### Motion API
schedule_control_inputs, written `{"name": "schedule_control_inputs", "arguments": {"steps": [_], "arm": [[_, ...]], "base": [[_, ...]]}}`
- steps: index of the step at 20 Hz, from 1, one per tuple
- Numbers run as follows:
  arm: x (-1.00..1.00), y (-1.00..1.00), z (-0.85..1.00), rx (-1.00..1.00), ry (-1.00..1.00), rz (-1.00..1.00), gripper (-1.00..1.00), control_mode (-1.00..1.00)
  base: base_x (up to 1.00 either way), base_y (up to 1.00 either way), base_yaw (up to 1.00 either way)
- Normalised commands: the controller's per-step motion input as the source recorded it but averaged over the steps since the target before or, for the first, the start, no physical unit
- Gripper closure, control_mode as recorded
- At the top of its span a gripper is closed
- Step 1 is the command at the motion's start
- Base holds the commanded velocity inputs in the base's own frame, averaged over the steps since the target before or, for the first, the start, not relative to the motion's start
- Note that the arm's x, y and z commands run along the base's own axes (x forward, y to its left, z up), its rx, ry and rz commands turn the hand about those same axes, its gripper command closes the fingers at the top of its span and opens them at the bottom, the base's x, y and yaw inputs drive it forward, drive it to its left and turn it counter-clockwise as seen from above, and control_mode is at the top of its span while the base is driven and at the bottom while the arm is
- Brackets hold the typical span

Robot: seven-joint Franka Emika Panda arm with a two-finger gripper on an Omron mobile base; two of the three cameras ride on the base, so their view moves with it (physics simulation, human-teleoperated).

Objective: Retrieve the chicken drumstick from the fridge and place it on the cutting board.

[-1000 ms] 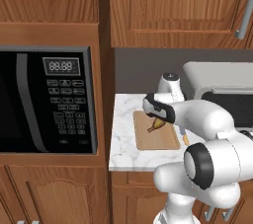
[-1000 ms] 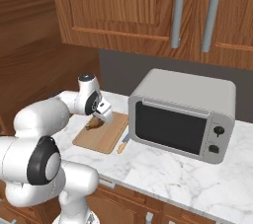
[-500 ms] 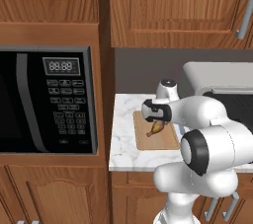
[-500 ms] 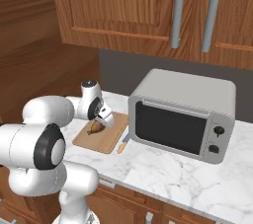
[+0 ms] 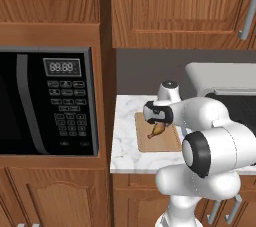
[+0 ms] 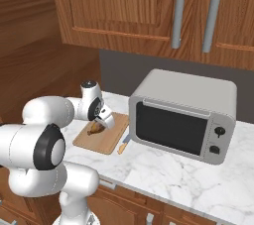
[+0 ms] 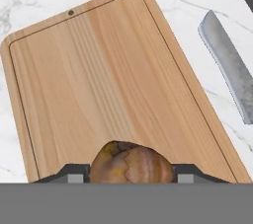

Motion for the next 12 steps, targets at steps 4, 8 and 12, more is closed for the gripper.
{"name": "schedule_control_inputs", "arguments": {"steps": [4,8,12], "arm": [[0.0,0.0,0.0,0.0,0.0,0.0,-1.0,-1.0],[0.0,0.0,0.0,0.0,0.0,0.0,-1.0,-1.0],[0.0,0.0,0.01,0.0,0.0,0.0,-1.0,-1.0]], "base": [[0.0,0.0,0.0],[0.0,0.0,0.0],[0.0,0.0,0.0]]}}
